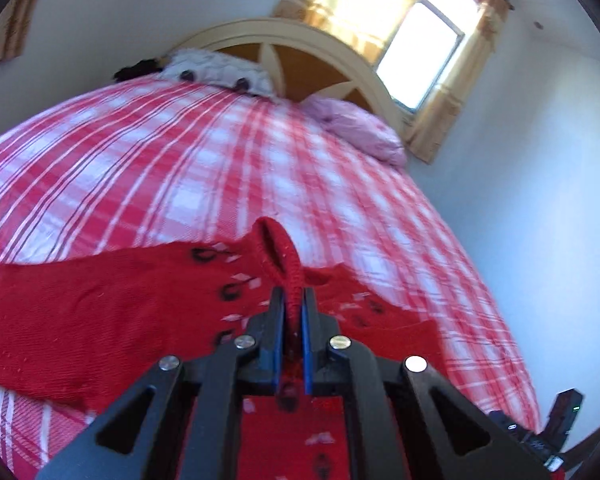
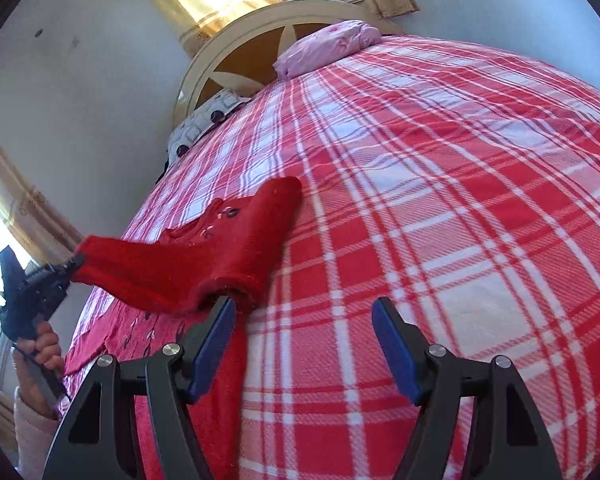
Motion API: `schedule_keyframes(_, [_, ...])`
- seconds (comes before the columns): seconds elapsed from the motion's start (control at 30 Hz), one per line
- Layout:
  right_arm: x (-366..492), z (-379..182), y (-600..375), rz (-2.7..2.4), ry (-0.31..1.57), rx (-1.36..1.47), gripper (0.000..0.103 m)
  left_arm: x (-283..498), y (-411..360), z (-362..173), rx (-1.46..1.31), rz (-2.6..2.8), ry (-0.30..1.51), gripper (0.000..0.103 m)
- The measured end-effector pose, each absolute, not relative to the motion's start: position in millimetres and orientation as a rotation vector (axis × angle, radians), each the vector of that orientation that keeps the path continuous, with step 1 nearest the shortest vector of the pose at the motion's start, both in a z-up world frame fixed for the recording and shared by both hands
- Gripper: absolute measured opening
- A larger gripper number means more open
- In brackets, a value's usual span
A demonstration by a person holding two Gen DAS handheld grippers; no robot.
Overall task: Fold small clothes
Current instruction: 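Grasp the other sleeve cuff with the left tool, then lay the sleeve across the sweater body with the left tool, release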
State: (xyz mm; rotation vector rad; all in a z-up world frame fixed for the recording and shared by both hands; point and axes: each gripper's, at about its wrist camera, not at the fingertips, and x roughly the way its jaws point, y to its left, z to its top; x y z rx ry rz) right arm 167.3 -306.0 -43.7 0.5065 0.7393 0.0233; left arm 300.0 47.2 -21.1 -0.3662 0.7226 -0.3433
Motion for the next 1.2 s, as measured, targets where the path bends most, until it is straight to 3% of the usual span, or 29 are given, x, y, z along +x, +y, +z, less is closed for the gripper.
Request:
schedule_keyframes(0.1, [181, -41, -287, 0.048, 0.757, 0.436, 0.07, 307, 57, -44, -0.379, -0.308, 0.763, 0.008])
schedule_keyframes(0.2, [199, -43, -275, 0.068, 0.792, 0.393, 0.056, 309, 66, -58, -0.404, -0.283, 0.783, 0.008])
schedule_keyframes(0.37, [226, -50, -276, 0.06, 0.82, 0.425, 0.055, 312, 76, -64, -0.408, -0.264, 0.793, 0.008])
schedule_keyframes(0.47, [235, -52, -270, 0.06, 0.835, 0.4, 0.043, 313, 78, -66, -0.389, -0.262, 0.798, 0.008])
schedule_keyframes(0.93, [260, -68, -239, 0.106, 0.89, 0.27, 0.043, 314, 93, -101, -0.357, -0.222, 0.88, 0.008])
schedule_keyframes(1.07, [261, -69, -238, 0.104, 0.898, 0.249, 0.043, 312, 98, -95, -0.338, -0.21, 0.886, 0.016])
schedule_keyframes(1.2, [259, -68, -238, 0.108, 0.918, 0.225, 0.043, 304, 108, -78, -0.315, -0.127, 0.841, 0.013])
